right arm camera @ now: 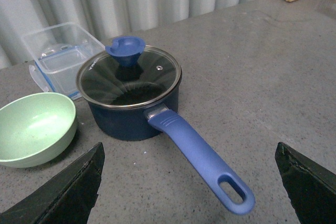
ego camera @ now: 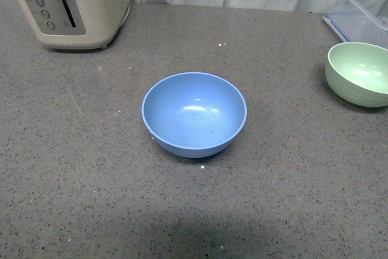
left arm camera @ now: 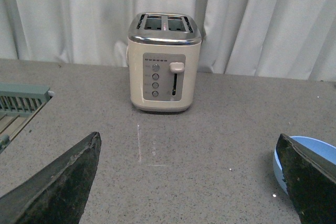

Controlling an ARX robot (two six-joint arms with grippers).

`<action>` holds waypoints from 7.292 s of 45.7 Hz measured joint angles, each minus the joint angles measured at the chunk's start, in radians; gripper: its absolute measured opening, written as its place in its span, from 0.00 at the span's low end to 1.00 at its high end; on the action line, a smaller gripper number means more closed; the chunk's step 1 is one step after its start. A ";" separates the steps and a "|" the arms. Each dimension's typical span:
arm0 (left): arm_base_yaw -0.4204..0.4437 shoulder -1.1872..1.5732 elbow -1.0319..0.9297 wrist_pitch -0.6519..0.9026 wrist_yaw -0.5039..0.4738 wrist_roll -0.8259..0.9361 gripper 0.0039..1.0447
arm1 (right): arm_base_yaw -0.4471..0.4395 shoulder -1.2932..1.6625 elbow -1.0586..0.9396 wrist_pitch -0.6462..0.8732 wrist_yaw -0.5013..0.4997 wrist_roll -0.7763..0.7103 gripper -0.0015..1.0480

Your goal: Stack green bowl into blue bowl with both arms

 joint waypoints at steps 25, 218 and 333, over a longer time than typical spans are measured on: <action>0.000 0.000 0.000 0.000 -0.001 0.001 0.94 | -0.293 0.900 0.570 0.069 -0.801 -0.527 0.91; 0.000 0.000 0.000 0.000 0.000 0.001 0.94 | 0.612 1.386 0.932 -0.168 -0.992 -0.903 0.48; 0.000 0.000 0.000 0.000 0.000 0.001 0.94 | 0.116 -0.226 -0.104 0.106 -0.449 -0.117 0.01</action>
